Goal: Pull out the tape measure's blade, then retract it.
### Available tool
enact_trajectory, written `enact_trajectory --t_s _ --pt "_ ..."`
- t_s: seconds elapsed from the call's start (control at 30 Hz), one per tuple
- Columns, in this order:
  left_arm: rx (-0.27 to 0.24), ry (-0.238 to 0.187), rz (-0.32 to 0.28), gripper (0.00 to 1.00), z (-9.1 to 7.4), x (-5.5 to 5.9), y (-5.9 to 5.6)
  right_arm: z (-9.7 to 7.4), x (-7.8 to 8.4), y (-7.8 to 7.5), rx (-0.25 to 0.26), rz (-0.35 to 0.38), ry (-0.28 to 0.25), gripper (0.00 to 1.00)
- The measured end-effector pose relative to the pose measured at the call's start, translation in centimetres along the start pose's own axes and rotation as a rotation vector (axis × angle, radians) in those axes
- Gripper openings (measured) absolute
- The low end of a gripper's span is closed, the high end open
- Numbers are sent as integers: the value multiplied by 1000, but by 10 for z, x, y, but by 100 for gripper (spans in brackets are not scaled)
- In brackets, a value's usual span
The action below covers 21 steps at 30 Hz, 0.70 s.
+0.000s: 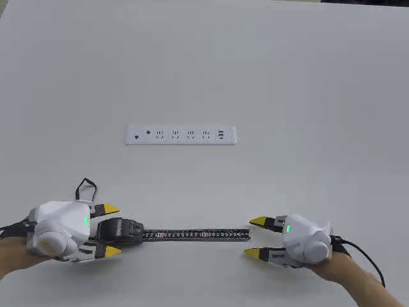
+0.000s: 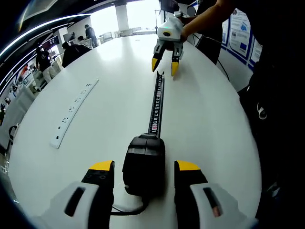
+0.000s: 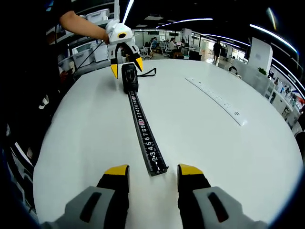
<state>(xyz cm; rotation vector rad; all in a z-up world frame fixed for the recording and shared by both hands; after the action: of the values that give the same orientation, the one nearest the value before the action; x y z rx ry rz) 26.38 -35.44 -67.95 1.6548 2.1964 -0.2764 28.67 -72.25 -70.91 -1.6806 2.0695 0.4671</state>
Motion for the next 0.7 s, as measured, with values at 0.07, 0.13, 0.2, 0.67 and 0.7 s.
enact_trajectory --t_s 0.07,0.13,0.2,0.67,0.7 --pt "-15 -8 -29 52 -3 3 -1 -2 -2 4 11 37 -7 43" --pt "-22 -22 -67 56 -5 5 -4 -4 -2 9 22 59 -9 44" --pt "-36 -41 -90 58 -8 9 -6 -6 -3 12 39 89 -17 46" --pt "-100 -112 -262 73 -26 18 -42 -22 -1 41 145 286 -66 61" --pt "-109 -121 -279 74 -28 20 -45 -24 0 44 157 297 -70 62"
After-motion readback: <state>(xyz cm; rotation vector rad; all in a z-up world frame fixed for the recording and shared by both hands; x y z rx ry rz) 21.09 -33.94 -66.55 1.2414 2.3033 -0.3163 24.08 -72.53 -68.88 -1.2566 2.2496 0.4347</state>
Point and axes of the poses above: the centre of the closed fingertips' face, and the gripper's own axes: z roughly forward along the fingers, y roughly to its left, x roughly out of its underside, the point moved 8 cm from there along -z, roughly backward along the fingers, and after that the axes turned 15 degrees about y, right-handed, at the moved point
